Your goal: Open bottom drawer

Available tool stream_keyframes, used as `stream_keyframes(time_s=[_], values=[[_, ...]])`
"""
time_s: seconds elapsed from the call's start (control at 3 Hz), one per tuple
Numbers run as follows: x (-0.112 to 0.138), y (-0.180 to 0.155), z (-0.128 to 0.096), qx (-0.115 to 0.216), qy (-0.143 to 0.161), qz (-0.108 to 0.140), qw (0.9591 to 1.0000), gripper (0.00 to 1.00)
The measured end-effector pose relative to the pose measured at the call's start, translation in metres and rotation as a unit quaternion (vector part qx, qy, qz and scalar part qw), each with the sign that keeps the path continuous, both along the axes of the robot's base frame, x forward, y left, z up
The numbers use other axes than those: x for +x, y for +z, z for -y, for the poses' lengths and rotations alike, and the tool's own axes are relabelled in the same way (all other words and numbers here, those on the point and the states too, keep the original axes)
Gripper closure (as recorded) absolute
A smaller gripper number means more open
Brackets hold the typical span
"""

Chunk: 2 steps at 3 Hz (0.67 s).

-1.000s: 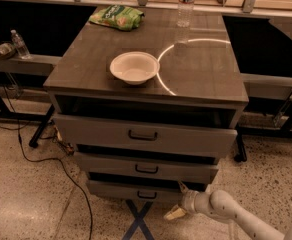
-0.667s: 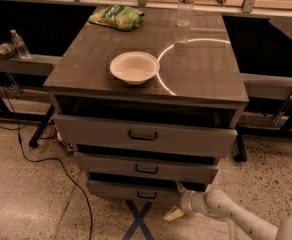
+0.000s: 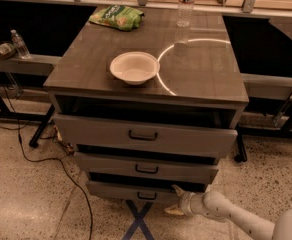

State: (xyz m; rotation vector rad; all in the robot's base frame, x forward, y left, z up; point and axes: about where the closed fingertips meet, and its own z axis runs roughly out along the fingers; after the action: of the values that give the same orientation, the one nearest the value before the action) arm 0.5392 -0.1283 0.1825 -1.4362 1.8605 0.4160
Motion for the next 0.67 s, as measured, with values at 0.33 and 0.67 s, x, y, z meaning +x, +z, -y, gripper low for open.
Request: stream_keyframes(time_s=[0.33,0.67], values=[[-0.0065,-0.0015,0.0031,-0.004,-0.001,-0.002,1.0000,0.63],[-0.0065,0.0053,0.0031,-0.004,-0.001,-0.002,1.0000,0.86]])
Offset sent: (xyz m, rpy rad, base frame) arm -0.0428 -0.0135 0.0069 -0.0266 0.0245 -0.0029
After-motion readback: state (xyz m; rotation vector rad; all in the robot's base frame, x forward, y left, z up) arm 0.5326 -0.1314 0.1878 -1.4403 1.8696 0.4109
